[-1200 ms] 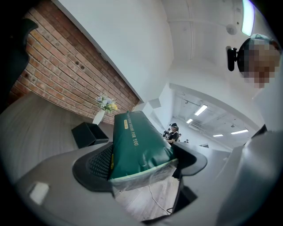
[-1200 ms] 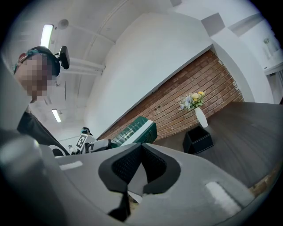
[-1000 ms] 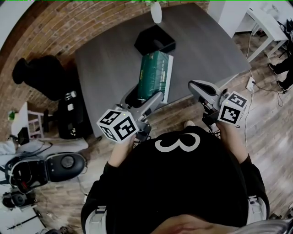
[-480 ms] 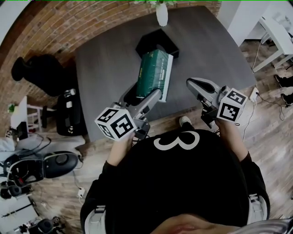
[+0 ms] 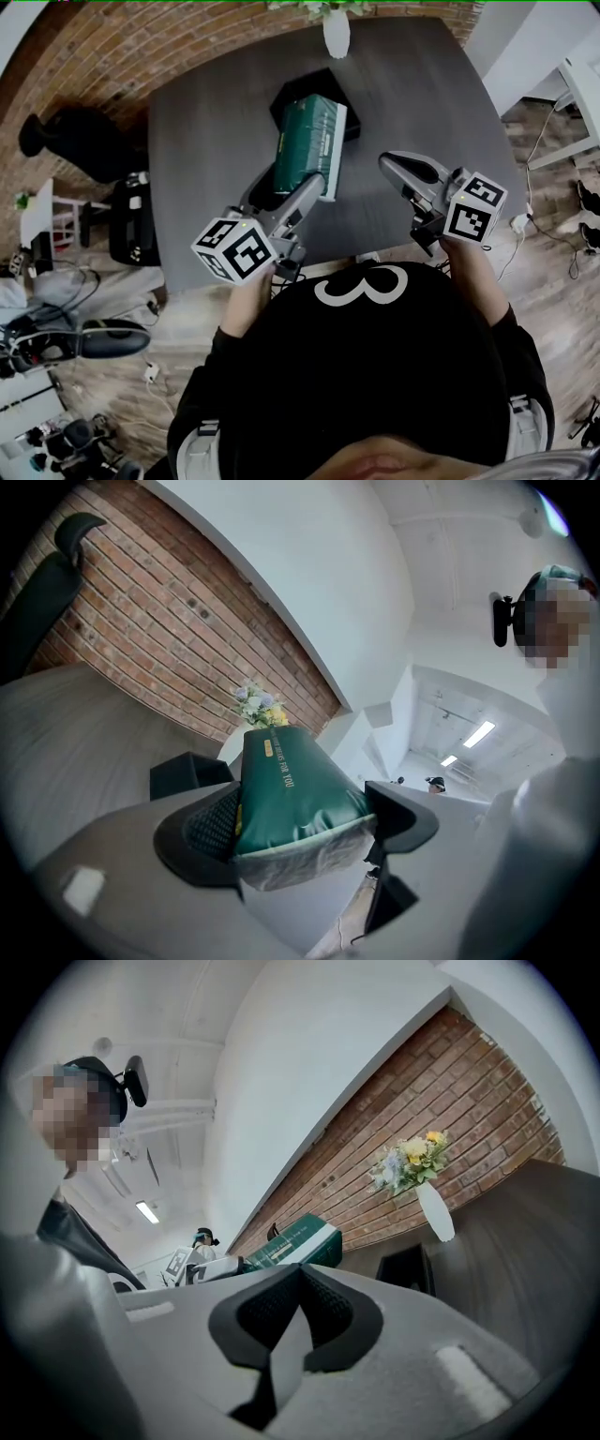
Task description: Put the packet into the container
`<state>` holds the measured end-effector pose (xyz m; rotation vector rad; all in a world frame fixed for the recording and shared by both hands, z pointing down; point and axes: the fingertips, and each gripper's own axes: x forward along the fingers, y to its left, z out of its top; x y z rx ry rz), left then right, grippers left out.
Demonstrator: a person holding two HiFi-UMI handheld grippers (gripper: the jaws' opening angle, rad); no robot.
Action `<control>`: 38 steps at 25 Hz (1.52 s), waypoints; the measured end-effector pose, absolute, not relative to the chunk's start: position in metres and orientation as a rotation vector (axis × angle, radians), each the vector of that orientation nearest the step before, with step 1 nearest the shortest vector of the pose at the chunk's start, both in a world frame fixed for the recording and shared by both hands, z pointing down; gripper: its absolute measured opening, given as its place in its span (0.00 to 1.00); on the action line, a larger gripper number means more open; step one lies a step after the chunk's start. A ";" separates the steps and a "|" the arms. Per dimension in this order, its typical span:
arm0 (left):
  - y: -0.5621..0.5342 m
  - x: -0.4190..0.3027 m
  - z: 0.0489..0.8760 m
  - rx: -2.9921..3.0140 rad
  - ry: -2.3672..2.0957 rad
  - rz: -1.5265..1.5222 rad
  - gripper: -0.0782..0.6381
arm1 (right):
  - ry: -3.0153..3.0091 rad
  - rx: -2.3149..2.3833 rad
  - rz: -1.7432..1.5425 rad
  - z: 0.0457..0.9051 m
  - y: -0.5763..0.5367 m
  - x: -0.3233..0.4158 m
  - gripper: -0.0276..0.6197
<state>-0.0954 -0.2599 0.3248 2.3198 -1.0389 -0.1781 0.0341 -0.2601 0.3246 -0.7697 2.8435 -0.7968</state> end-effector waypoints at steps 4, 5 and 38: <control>-0.287 -0.079 0.326 2.300 -1.112 -0.178 0.71 | 2.855 -0.722 -0.813 0.329 -0.281 0.051 0.05; -0.294 -0.077 0.326 2.298 -1.131 -0.184 0.71 | 2.858 -0.710 -0.819 0.330 -0.286 0.055 0.05; -0.453 -0.057 0.421 2.118 -1.733 0.200 0.70 | 2.834 -0.702 -0.989 0.382 -0.350 0.109 0.05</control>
